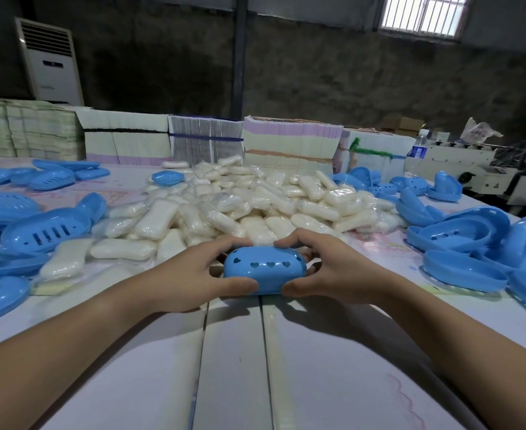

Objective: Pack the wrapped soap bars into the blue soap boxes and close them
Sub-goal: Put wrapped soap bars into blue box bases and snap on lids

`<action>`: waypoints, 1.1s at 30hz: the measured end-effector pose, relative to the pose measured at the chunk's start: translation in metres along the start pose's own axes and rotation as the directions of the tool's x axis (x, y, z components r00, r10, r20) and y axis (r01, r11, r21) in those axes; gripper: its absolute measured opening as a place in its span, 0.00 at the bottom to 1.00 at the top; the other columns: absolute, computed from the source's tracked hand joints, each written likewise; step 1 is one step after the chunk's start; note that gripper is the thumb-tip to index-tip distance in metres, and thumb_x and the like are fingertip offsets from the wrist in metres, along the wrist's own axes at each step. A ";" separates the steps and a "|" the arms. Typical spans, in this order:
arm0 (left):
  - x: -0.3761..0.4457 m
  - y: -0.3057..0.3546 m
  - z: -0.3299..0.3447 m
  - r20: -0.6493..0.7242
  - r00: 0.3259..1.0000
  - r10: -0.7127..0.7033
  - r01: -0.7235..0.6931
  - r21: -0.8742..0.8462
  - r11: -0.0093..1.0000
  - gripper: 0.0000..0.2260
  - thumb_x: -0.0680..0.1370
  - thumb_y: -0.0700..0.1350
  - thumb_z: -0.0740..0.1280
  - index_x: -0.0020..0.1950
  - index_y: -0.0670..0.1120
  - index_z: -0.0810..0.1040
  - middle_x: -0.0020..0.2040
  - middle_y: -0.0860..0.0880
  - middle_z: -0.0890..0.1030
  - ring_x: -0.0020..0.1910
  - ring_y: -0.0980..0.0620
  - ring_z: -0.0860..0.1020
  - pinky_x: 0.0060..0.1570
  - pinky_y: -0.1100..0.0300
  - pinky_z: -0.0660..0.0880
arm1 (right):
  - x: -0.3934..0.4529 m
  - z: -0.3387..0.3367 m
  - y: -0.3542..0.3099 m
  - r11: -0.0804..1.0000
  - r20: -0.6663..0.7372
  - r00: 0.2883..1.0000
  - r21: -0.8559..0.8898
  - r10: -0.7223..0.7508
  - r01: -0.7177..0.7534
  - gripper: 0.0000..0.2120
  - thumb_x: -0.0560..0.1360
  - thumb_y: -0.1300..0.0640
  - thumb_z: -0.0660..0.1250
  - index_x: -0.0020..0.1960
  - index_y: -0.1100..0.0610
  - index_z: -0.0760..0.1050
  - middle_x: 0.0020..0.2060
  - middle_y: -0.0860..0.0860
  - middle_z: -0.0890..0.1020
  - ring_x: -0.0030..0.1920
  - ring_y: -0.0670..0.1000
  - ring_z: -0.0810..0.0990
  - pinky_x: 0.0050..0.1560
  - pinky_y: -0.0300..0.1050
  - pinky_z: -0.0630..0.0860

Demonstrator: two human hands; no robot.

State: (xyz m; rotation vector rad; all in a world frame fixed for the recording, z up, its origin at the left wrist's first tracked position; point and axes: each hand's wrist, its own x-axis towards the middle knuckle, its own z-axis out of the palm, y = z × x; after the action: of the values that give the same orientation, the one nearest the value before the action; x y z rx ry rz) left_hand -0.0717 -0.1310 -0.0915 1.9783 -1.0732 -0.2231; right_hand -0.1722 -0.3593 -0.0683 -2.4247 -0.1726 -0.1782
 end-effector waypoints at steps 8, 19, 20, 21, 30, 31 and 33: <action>0.001 0.003 -0.002 0.011 1.000 -0.023 0.023 -0.036 0.999 0.22 0.72 0.46 0.77 0.62 0.59 0.74 0.55 0.60 0.79 0.50 0.70 0.78 0.43 0.74 0.74 | 0.001 -0.002 0.001 0.997 0.034 0.999 0.073 -0.023 0.020 0.27 0.66 0.58 0.79 0.58 0.40 0.74 0.56 0.37 0.76 0.53 0.35 0.76 0.48 0.33 0.77; 0.000 0.006 -0.009 0.062 0.993 -0.102 0.106 -0.069 0.992 0.25 0.70 0.44 0.79 0.64 0.55 0.75 0.56 0.52 0.80 0.48 0.61 0.82 0.44 0.69 0.76 | 0.001 0.000 0.004 0.987 0.061 0.998 0.160 -0.008 -0.002 0.26 0.65 0.61 0.79 0.58 0.42 0.75 0.56 0.39 0.77 0.54 0.37 0.78 0.48 0.35 0.79; 0.000 0.006 -0.009 0.060 0.993 -0.097 0.101 -0.067 0.993 0.25 0.70 0.43 0.79 0.63 0.55 0.76 0.56 0.52 0.81 0.49 0.60 0.82 0.46 0.69 0.77 | 0.001 0.000 0.004 0.989 0.070 0.997 0.145 -0.010 0.000 0.26 0.66 0.60 0.79 0.58 0.41 0.75 0.57 0.39 0.77 0.55 0.37 0.78 0.50 0.36 0.79; 0.000 0.007 -0.009 0.058 0.994 -0.091 0.094 -0.058 0.994 0.24 0.70 0.43 0.80 0.63 0.55 0.76 0.56 0.52 0.81 0.50 0.60 0.82 0.47 0.68 0.78 | 0.000 0.000 0.004 0.992 0.076 0.997 0.126 -0.013 0.004 0.26 0.66 0.60 0.79 0.58 0.40 0.75 0.58 0.39 0.76 0.56 0.38 0.77 0.51 0.37 0.79; 0.000 0.005 -0.013 0.078 0.993 -0.085 0.085 0.005 0.996 0.23 0.69 0.47 0.80 0.61 0.57 0.77 0.55 0.55 0.82 0.52 0.59 0.81 0.53 0.63 0.79 | 0.001 0.000 0.005 0.996 0.070 0.996 0.063 -0.059 0.055 0.26 0.68 0.57 0.78 0.60 0.39 0.74 0.58 0.39 0.76 0.56 0.37 0.75 0.53 0.36 0.78; 0.000 0.004 -0.013 0.078 0.994 -0.082 0.081 0.016 0.997 0.23 0.69 0.49 0.80 0.61 0.58 0.77 0.55 0.56 0.82 0.52 0.60 0.81 0.53 0.64 0.79 | 0.001 0.001 0.005 0.996 0.069 0.995 0.059 -0.066 0.062 0.26 0.68 0.57 0.78 0.61 0.39 0.74 0.58 0.39 0.76 0.56 0.37 0.75 0.53 0.36 0.77; 0.000 0.002 -0.014 0.082 0.994 -0.070 0.068 0.030 0.997 0.23 0.69 0.51 0.80 0.61 0.59 0.77 0.55 0.57 0.81 0.52 0.61 0.80 0.51 0.68 0.78 | 0.001 0.001 0.007 0.996 0.067 0.995 0.049 -0.073 0.070 0.25 0.69 0.56 0.77 0.61 0.40 0.74 0.59 0.39 0.76 0.56 0.39 0.76 0.53 0.38 0.78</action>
State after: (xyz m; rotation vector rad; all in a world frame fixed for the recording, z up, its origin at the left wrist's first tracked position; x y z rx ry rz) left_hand -0.0662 -0.1231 -0.0810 2.0476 -1.0656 -0.3318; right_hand -0.1699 -0.3633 -0.0733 -2.3815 -0.2919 -0.1214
